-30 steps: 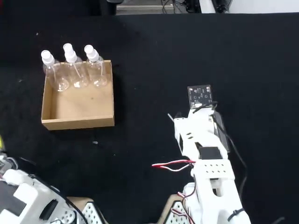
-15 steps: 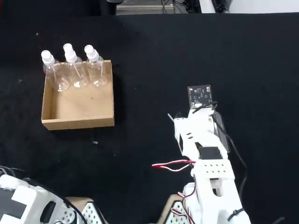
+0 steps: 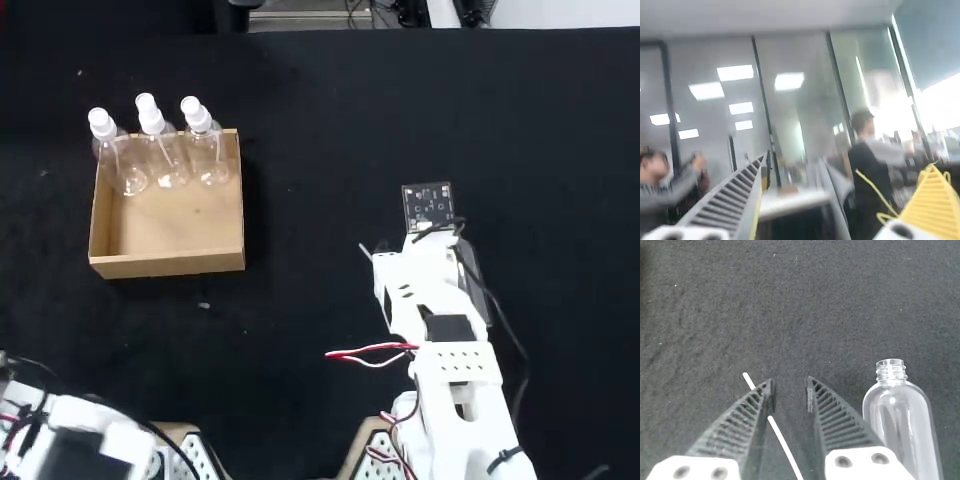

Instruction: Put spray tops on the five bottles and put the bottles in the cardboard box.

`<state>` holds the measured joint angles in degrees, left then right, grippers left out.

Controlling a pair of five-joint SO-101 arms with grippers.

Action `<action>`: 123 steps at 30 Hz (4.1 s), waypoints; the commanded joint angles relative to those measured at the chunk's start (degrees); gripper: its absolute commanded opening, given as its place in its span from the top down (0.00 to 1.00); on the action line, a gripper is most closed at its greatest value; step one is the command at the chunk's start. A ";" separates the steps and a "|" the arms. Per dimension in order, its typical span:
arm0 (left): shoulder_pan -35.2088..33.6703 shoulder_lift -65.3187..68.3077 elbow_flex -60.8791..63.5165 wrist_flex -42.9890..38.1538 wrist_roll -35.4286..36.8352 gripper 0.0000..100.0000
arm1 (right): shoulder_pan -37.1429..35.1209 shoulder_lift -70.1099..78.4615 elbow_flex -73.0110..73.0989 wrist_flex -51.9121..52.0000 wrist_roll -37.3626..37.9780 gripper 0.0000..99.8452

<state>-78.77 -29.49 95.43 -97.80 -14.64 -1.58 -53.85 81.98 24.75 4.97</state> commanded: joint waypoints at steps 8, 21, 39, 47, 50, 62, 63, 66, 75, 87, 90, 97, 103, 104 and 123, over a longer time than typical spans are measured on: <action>0.31 -12.04 1.01 26.64 0.18 0.58 | -0.62 -1.10 -0.66 -1.58 0.18 0.92; 11.82 -12.22 1.01 56.44 7.03 0.71 | -0.70 -1.10 -0.57 -1.58 0.18 0.92; 14.37 -11.78 -15.52 75.52 2.55 0.66 | -0.70 -1.10 -0.57 -1.58 0.18 0.92; 15.96 -9.32 -14.37 66.46 2.02 0.66 | -0.62 -1.10 -0.57 -1.58 0.18 0.92; 16.13 -4.13 -16.92 65.41 2.02 0.66 | -0.53 -1.10 -0.57 -1.58 0.18 0.92; 14.81 14.86 -20.53 48.09 2.02 0.66 | -0.53 -1.10 -0.57 -1.58 0.18 0.92; 14.90 16.62 -21.49 47.82 2.02 0.66 | -0.53 -1.10 -0.57 -1.58 0.18 0.92; 15.16 21.19 -23.87 47.47 2.02 0.66 | -0.53 -1.10 -0.57 -1.58 0.18 0.92; 15.52 23.12 -26.59 47.38 2.11 0.66 | -0.53 -1.10 -0.57 -1.58 0.18 0.92; 16.92 23.74 -26.24 47.47 2.02 0.66 | -0.44 -1.10 -0.57 -1.58 0.18 0.92; 16.75 23.74 -26.24 47.47 2.02 0.66 | -0.44 -1.10 -0.57 -1.58 0.18 0.92; 17.19 23.74 -24.84 47.65 2.37 0.93 | -0.44 -1.10 -0.57 -1.58 0.18 0.92; 19.74 22.68 -21.32 45.80 2.37 0.97 | -0.44 -1.10 -0.57 -1.58 0.18 0.92; 19.82 21.98 -20.53 44.04 2.46 0.97 | -0.44 -1.10 -0.57 -1.58 0.18 0.92; 36.44 -25.58 -14.55 71.30 2.11 0.97 | -0.70 -1.10 -0.57 -1.58 0.26 0.92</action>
<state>-47.47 -44.09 82.07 -34.15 -12.18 -1.58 -53.85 81.98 24.75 4.97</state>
